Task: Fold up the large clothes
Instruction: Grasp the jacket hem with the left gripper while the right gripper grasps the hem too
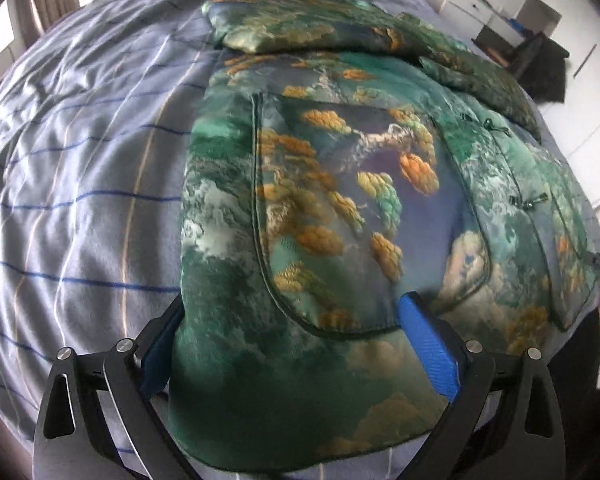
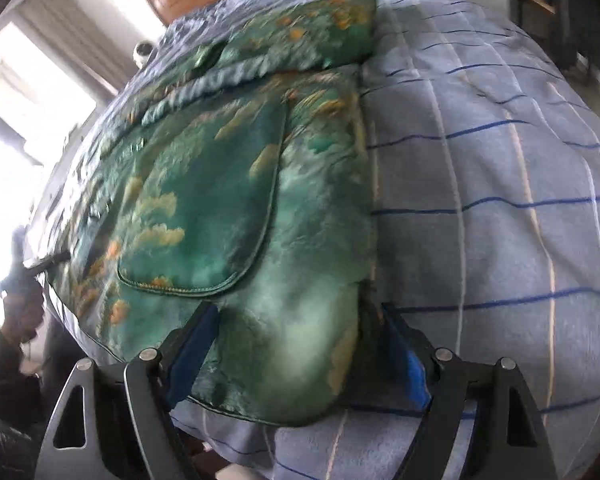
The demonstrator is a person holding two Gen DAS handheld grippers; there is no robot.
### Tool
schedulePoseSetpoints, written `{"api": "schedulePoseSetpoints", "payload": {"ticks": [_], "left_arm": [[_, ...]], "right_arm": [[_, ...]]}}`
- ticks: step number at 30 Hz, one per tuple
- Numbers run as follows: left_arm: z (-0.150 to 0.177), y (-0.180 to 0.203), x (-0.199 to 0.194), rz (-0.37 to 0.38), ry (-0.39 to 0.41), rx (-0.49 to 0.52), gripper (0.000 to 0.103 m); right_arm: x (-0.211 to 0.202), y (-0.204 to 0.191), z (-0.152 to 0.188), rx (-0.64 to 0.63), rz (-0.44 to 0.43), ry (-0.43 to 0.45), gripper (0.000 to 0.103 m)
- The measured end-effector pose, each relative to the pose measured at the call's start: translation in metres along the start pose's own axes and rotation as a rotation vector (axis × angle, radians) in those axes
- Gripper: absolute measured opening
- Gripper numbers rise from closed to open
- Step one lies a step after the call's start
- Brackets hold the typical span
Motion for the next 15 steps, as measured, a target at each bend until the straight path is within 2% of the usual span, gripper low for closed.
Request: {"api": "schedulePoseSetpoints", "payload": {"ticks": [1, 2, 3, 4, 5, 7, 9, 10, 12, 15], "left_arm": [[0.002, 0.001, 0.000, 0.001, -0.014, -0.004, 0.097], [0.005, 0.002, 0.000, 0.001, -0.023, -0.002, 0.094], [0.007, 0.005, 0.000, 0.001, -0.036, 0.006, 0.092], [0.010, 0.009, 0.001, -0.005, -0.058, 0.026, 0.090], [0.014, 0.011, 0.001, -0.015, -0.069, 0.041, 0.085], [0.016, 0.017, 0.004, -0.035, -0.086, 0.067, 0.069], [0.015, 0.023, 0.001, -0.056, -0.088, 0.080, 0.034], [0.014, 0.024, -0.003, -0.064, -0.085, 0.077, 0.027], [0.011, 0.028, -0.012, -0.042, -0.071, 0.053, 0.017], [0.011, 0.033, -0.028, -0.023, -0.048, 0.045, 0.013]], "right_arm": [[0.000, -0.002, 0.000, -0.004, -0.007, -0.005, 0.082], [-0.001, -0.005, -0.001, -0.004, -0.026, -0.017, 0.073], [-0.003, -0.008, -0.002, -0.007, -0.041, -0.022, 0.064], [-0.004, -0.010, -0.003, -0.013, -0.043, -0.023, 0.047], [-0.006, -0.012, -0.004, -0.024, -0.047, -0.025, 0.031], [-0.009, -0.014, -0.006, -0.027, -0.056, -0.028, 0.021], [-0.012, -0.017, -0.008, -0.021, -0.066, -0.026, 0.017], [-0.014, -0.017, -0.009, -0.026, -0.063, -0.022, 0.016], [-0.019, -0.018, -0.010, -0.036, -0.056, -0.007, 0.014], [-0.031, -0.016, -0.014, -0.018, -0.072, 0.016, 0.013]]}}
Point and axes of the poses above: each gripper's, at about its wrist camera, not at the fingertips, and x roughly the way its jaws point, y to its right, z to its underside, the point moved 9 cm from there along x, roughly the way its jaws point, and after that the axes turned 11 degrees about z, right-handed, at the moved point
